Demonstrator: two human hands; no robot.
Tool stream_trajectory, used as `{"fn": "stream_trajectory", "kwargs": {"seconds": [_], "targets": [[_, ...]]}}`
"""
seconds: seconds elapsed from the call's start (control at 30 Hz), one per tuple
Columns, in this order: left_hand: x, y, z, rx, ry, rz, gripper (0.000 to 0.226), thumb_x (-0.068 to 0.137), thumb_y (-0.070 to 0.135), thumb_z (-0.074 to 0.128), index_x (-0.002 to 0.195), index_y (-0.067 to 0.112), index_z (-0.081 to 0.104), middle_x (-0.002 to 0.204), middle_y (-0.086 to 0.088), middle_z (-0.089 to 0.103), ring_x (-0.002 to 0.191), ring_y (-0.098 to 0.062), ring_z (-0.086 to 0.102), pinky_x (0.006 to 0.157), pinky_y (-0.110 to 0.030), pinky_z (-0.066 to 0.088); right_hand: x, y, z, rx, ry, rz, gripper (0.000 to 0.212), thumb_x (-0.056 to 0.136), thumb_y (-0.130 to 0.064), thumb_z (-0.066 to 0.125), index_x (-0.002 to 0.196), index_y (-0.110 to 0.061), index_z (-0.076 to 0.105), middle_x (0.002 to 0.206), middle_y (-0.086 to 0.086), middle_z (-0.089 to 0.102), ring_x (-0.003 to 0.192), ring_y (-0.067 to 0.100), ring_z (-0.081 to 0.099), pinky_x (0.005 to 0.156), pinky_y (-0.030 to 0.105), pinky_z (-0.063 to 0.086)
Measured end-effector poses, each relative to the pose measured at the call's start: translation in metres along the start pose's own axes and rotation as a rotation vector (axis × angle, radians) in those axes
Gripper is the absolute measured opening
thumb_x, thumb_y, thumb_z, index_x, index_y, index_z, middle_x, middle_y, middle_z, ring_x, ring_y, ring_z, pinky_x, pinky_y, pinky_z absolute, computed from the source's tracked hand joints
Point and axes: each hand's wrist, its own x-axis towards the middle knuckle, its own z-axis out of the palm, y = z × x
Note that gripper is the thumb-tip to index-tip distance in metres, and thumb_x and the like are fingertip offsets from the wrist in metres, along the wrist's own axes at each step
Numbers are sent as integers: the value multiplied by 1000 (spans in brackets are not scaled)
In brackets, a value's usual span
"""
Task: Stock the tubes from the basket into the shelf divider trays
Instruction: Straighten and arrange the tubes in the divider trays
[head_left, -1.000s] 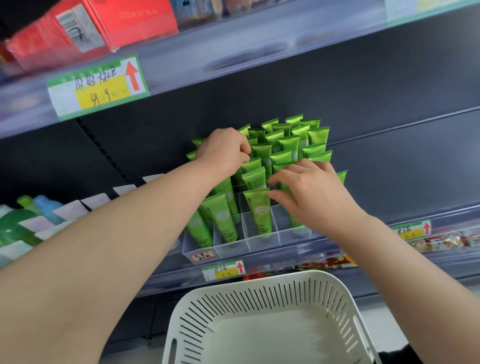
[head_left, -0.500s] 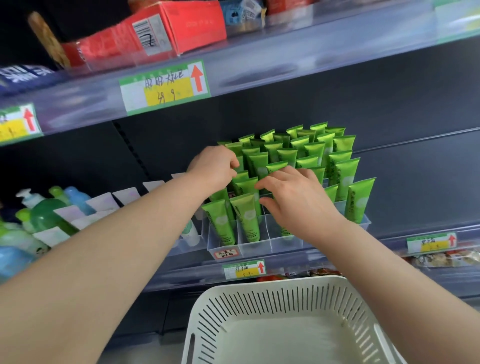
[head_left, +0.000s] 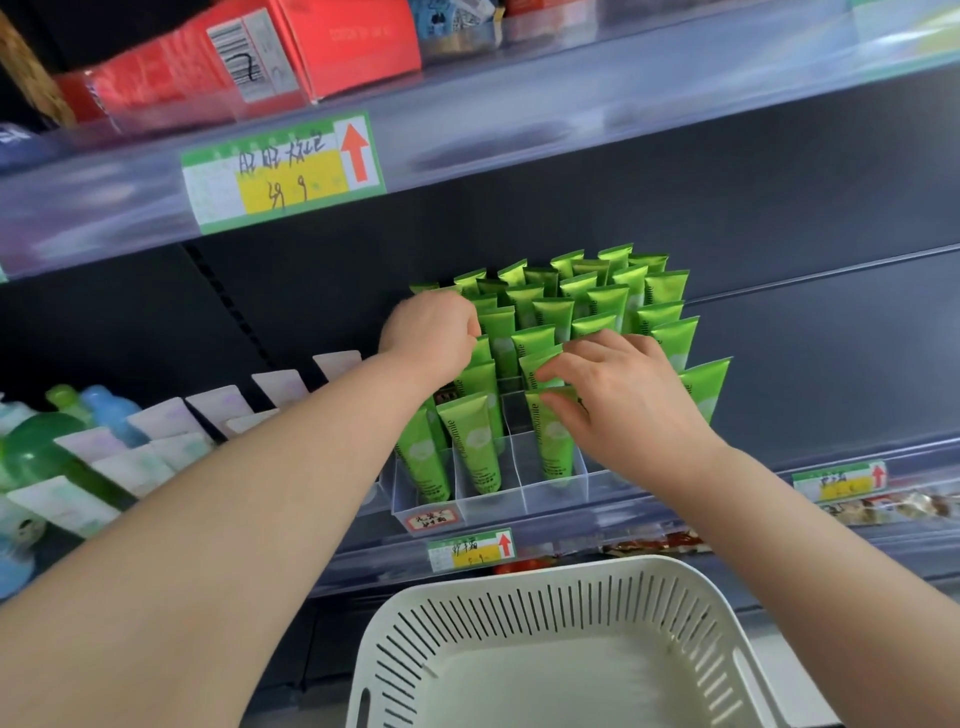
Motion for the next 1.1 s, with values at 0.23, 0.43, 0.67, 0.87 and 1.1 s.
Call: {"fn": "stream_trajectory", "kwargs": {"seconds": [0.23,0.43,0.67,0.87,1.1], "targets": [[-12,-11,-17,-231,48,-56,15,88,27,67,102,26,74,100,8,70,95,-16,64,84,-36,53,0,-9,2,-6,71,0,15,86,-30,64,96,-23,71,88,-3,69,94,24,62,81,40,44],[-26,-12,-33,-225,-27,33,14,87,42,67,86,31,74,89,15,69,86,-9,63,79,-33,53,4,-21,0,4,60,-10,13,84,-26,65,94,-22,71,86,-3,69,92,26,62,80,40,44],[-46,-7,-38,-11,-331,203,15,82,43,71,89,30,73,76,21,59,82,-5,59,72,-27,47,6,-32,-3,-43,-180,44,30,91,-36,55,119,-26,61,110,-4,64,112,22,52,92,41,36],[-55,2,-34,-57,-217,208,10,89,32,66,93,29,75,69,25,52,80,-4,54,72,-24,38,0,-33,-9,-61,-193,59,34,93,-38,51,125,-28,56,116,-5,61,117,20,48,96,39,34],[-56,3,-40,-155,-181,107,18,89,41,64,89,28,75,82,17,66,83,-8,61,73,-27,47,5,-34,-15,-36,-216,29,34,93,-36,53,126,-27,55,116,-5,59,117,20,47,96,40,35]]}}
